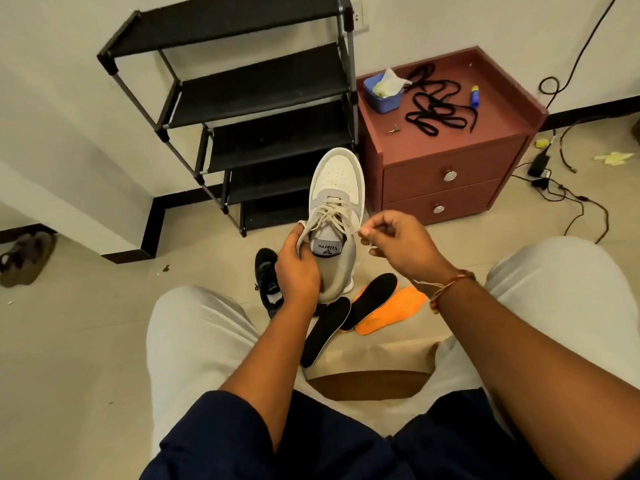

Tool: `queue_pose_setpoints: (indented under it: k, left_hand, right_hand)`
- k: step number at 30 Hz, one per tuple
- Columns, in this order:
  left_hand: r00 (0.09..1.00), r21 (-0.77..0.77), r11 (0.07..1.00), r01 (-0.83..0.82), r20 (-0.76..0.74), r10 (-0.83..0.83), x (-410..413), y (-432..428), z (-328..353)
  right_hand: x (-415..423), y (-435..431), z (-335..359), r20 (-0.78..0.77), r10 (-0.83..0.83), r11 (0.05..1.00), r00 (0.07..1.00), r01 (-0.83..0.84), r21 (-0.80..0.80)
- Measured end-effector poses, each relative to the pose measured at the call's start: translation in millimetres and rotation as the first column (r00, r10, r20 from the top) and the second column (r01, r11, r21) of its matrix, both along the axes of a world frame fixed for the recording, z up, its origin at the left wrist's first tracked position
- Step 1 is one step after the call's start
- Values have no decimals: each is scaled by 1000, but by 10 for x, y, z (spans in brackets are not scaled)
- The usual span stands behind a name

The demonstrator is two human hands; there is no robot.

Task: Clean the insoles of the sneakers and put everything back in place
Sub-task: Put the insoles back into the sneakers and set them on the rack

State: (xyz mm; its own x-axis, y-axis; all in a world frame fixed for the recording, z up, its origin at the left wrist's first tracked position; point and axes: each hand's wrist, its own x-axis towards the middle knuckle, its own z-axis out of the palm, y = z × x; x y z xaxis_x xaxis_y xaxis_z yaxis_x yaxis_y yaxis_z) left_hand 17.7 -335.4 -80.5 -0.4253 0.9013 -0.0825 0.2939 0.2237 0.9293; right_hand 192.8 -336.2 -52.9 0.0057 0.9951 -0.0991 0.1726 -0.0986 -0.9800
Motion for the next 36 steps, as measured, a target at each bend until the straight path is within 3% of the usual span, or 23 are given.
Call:
queue_pose_setpoints:
  k: [4,7,10,13,18,21,25,31,33,36]
  left_hand:
    - [988,-76,990,-116,95,123,-104,79,-98]
    - [980,-80,984,-159,108,167,-112,124,-110]
    - [990,-73,989,-132,46,136,-83,150,-108]
    - [995,-55,995,-88,-39,86,-60,135,-133]
    - [970,-81,994,74,-224,-91,52,38,-178]
    - [928,-75,982,172,-322,-187,114,-11,-227]
    - [873,-58,972,227,-430,-229,146,-55,-236]
    - [812,-88,960,264,-517,-271,156,-86,-203]
    - [806,-105,955,277,-516,-290,152,-102,-197]
    - [769,-140,942,305,-547,-330,126,-103,-232]
  right_hand:
    - [59,182,-7,98,-68,993,993,58,104]
    - [60,266,-2,17,-197,971,980,193,140]
    - [15,325,-97,-25,-232,969,973,233,79]
    - [7,346,-228,92,-171,983,981,164,79]
    - [-95,287,-115,289,-111,947,951,13,322]
    - [-184,235,-113,342,54,956,938,-148,255]
    - [-202,224,-150,370,84,965,925,-168,202]
    - [-169,242,-159,275,133,988,952,-150,43]
    - [-158,257,-134,149,142,989,979,-146,17]
    - [-99,329,-35,-126,16,1000,992,-13,23]
